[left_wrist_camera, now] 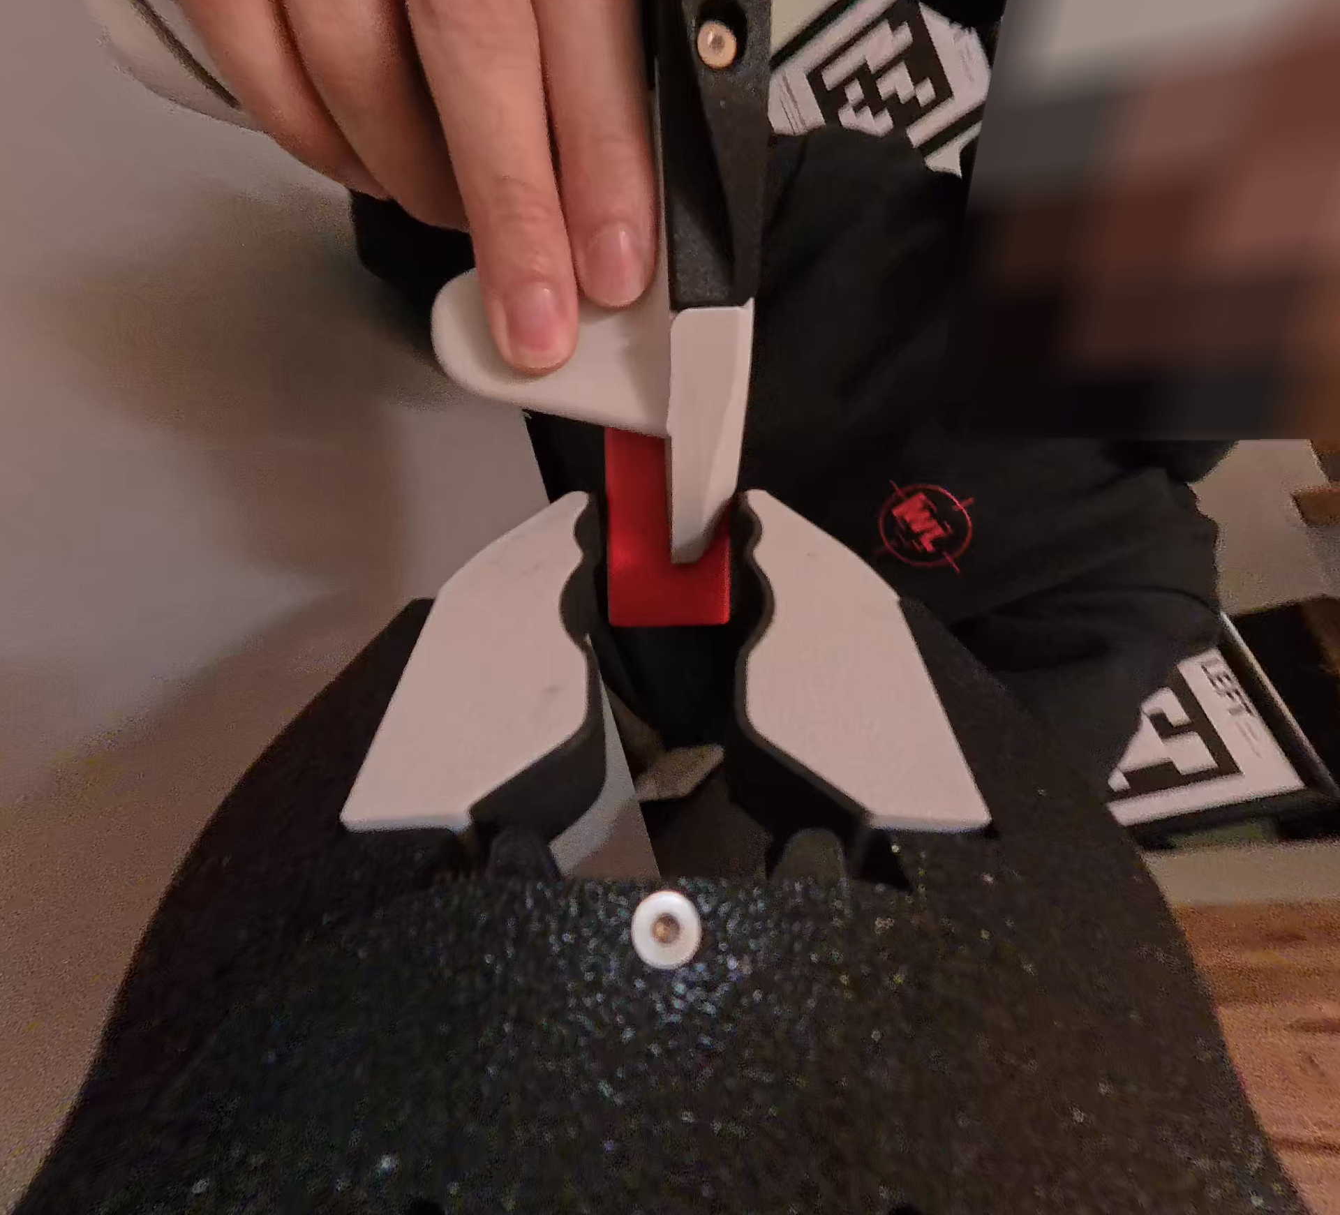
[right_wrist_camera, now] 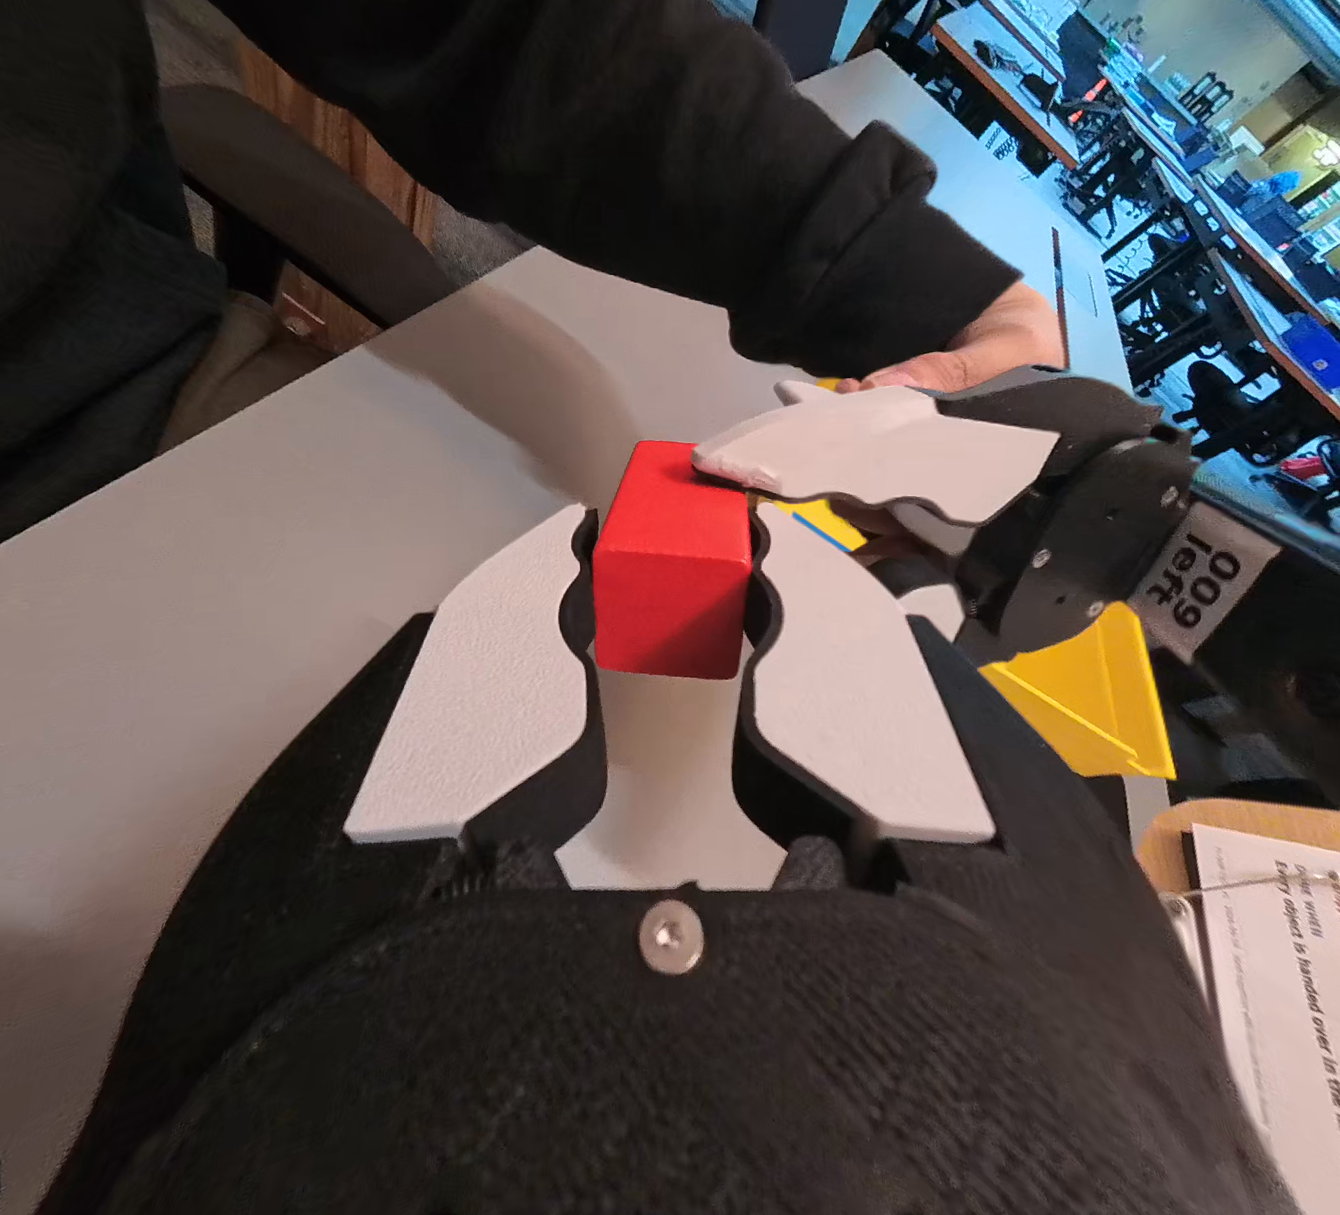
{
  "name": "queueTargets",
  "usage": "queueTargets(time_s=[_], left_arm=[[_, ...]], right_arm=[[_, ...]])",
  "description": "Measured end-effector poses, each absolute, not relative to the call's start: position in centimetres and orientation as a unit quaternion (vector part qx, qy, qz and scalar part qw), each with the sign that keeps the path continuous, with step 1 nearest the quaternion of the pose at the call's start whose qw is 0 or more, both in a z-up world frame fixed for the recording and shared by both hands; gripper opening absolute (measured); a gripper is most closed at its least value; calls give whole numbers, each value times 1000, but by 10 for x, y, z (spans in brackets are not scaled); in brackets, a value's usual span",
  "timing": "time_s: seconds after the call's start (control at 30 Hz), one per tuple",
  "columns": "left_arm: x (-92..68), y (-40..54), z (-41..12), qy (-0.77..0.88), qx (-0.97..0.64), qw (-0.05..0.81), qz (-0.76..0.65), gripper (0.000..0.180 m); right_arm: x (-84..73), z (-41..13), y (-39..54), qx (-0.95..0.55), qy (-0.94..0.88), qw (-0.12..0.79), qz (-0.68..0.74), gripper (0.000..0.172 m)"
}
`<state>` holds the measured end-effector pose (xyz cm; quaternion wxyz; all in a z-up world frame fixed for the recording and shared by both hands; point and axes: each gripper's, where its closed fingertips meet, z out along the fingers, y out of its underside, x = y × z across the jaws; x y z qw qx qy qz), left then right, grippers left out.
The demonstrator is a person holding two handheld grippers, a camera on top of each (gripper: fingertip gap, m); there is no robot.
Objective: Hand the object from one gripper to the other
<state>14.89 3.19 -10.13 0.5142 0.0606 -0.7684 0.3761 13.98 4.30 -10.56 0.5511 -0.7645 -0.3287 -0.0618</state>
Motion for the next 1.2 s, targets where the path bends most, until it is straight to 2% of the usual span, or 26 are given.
queueTargets(time_s=[0.13, 0.23, 0.37, 0.47, 0.57, 0.67, 0.73, 0.83, 1.0, 1.2], left_arm=[[169, 29, -92, -766, 78, 460, 442, 60], [195, 28, -96, -797, 117, 351, 478, 73], [231, 28, -105, -831, 157, 156, 511, 71], [261, 31, -103, -818, 191, -1, 543, 67], [274, 33, -93, -774, 217, -94, 587, 59], [273, 34, -89, -745, 219, -130, 617, 50], [272, 35, -94, -746, 218, -143, 613, 48], [274, 38, -101, -773, 213, -160, 576, 48], [279, 47, -115, -804, 202, -218, 515, 47], [279, 45, -118, -810, 196, -223, 506, 47]], right_arm=[[151, -99, 32, -769, -306, 556, -80, 39], [178, -91, 10, -780, -248, 563, -113, 39], [249, -79, -47, -800, -74, 558, -208, 39], [311, -79, -125, -795, 124, 506, -311, 39], [345, -81, -215, -739, 295, 461, -394, 39], [364, -111, -295, -680, 463, 418, -386, 39], [377, -139, -331, -676, 511, 372, -379, 39], [396, -169, -368, -683, 539, 301, -390, 39], [412, -185, -389, -677, 552, 230, -430, 39], [420, -221, -397, -713, 540, 153, -421, 39]])
